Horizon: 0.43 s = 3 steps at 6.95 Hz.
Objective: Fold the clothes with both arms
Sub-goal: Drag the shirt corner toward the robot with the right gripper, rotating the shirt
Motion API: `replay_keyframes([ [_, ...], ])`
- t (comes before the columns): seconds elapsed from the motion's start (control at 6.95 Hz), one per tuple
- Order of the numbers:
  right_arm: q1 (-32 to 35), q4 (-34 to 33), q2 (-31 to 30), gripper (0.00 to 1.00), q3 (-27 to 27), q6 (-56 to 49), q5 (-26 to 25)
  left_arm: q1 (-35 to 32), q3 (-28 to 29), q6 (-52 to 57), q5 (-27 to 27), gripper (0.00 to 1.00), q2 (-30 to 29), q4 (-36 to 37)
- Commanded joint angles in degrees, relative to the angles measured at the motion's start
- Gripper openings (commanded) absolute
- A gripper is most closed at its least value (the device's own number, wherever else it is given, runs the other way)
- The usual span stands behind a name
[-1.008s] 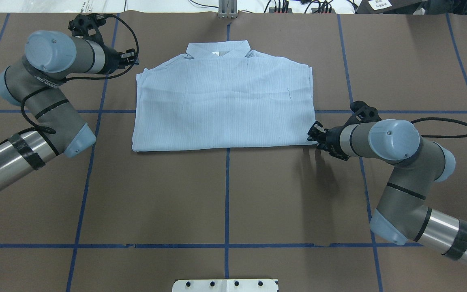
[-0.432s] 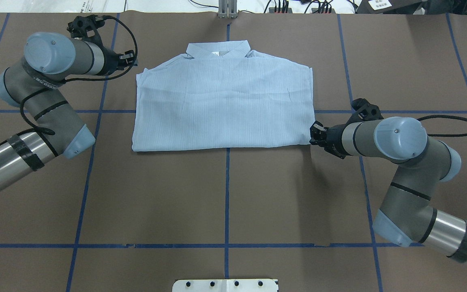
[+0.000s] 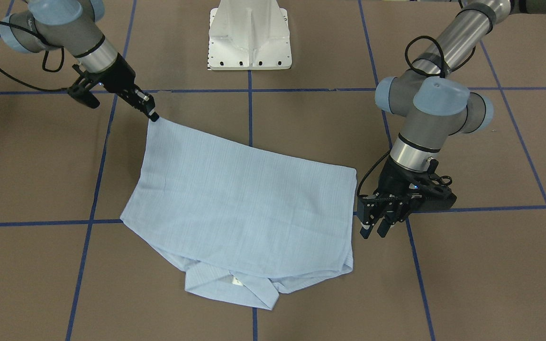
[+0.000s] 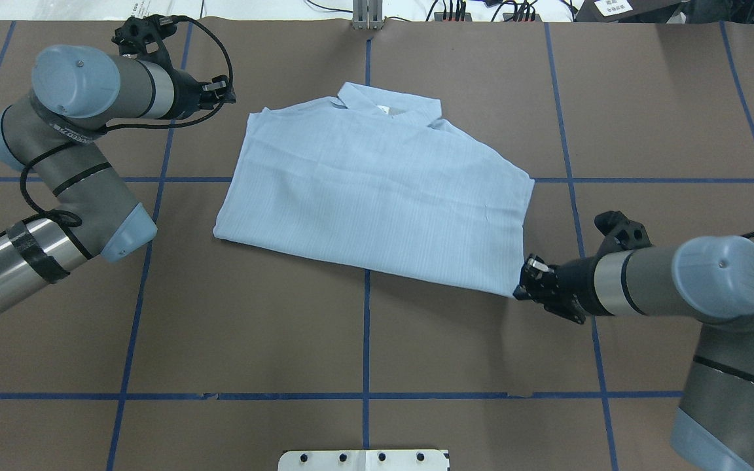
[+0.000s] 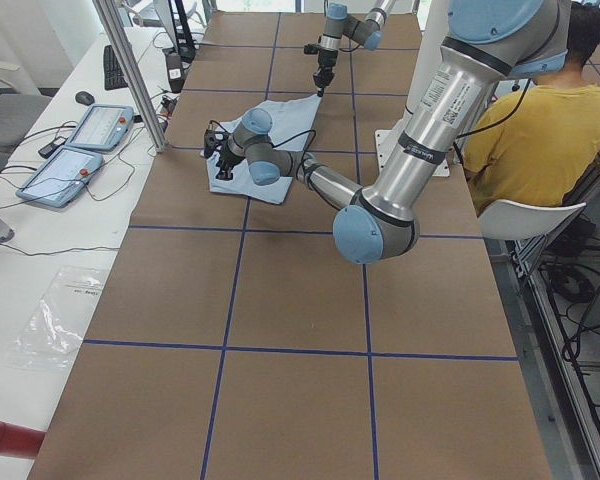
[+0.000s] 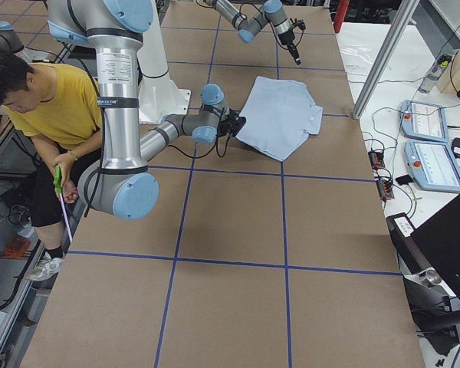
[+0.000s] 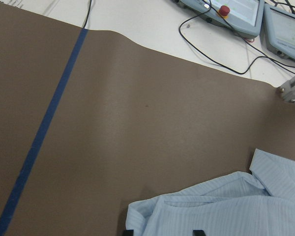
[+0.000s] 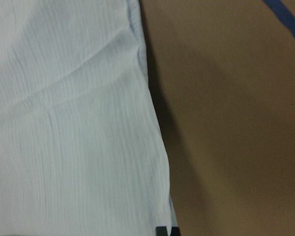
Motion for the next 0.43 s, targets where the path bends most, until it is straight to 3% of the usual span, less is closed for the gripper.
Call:
replay_keyframes([
  [0.0, -7.59, 0.15, -6.27, 0.00, 6.56, 0.41, 16.42, 5.72, -14.57, -4.07, -0.05, 0.50, 4.15, 9.00],
  [0.14, -12.32, 0.15, -6.02, 0.00, 6.83, 0.58, 22.36, 6.72, -16.04, -4.44, -0.05, 0.51, 4.17, 10.79],
  [0.29, -16.89, 0.15, -5.93, 0.99, 6.66, 0.67, 22.68, 8.12, -16.84, -6.80, -0.05, 0.53, 4.69, 10.90],
])
